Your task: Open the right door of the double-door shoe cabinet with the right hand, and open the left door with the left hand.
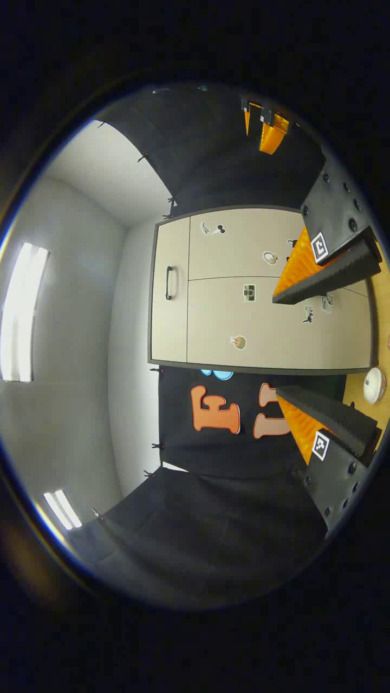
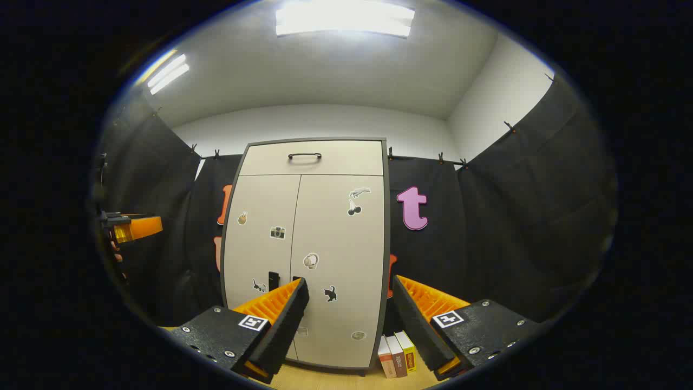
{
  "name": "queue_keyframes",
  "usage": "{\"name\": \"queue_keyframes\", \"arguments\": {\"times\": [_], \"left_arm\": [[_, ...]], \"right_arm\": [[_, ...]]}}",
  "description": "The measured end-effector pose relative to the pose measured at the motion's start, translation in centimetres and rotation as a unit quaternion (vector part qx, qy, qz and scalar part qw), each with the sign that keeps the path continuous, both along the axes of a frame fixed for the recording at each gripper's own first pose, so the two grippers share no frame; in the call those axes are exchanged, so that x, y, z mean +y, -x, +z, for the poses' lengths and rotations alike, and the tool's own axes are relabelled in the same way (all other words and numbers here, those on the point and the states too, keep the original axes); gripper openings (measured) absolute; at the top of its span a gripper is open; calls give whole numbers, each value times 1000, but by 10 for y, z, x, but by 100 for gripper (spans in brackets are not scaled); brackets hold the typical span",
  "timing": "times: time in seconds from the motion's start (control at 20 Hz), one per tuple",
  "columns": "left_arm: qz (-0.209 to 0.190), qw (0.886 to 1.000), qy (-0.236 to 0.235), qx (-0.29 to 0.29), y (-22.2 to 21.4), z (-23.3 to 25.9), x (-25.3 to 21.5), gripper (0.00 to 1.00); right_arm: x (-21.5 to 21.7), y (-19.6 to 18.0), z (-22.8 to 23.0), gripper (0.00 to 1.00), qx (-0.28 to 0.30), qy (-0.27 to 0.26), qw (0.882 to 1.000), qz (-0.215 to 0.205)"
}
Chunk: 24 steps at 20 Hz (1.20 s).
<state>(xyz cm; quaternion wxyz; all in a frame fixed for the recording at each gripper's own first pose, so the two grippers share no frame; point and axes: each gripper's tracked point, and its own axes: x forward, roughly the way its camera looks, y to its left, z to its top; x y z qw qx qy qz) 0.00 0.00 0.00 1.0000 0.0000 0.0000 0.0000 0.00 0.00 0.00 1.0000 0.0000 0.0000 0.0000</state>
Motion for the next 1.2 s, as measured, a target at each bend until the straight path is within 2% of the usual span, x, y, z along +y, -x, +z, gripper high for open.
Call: {"name": "queue_keyframes", "arguments": {"times": [0.2,0.6,0.65,0.7,0.75,0.8,0.9,1.1,1.15,1.2], "left_arm": [[13,1000,-11,-6,4,6,10,96],[40,999,-2,0,2,3,34,97],[41,999,-1,0,1,4,36,96],[41,999,-1,0,-1,4,37,96],[41,999,1,1,-2,3,37,96],[40,999,2,2,-3,2,36,96],[41,999,2,4,-7,1,38,96],[37,999,9,8,-12,-7,37,96],[37,999,10,9,-13,-10,39,96],[38,999,8,11,-14,-14,41,96]], "right_arm": [[1,-4,-4,94,1,-9,1000,5],[17,-19,-14,94,11,-9,1000,25],[18,-20,-16,94,14,-12,1000,25],[18,-22,-16,89,16,-14,999,26],[18,-23,-17,89,17,-17,999,25],[18,-26,-17,94,17,-18,999,25],[17,-29,-15,95,13,-19,999,23],[24,-40,-21,94,19,-31,999,25],[27,-45,-25,89,26,-36,999,26],[31,-49,-30,89,35,-41,998,28]]}}
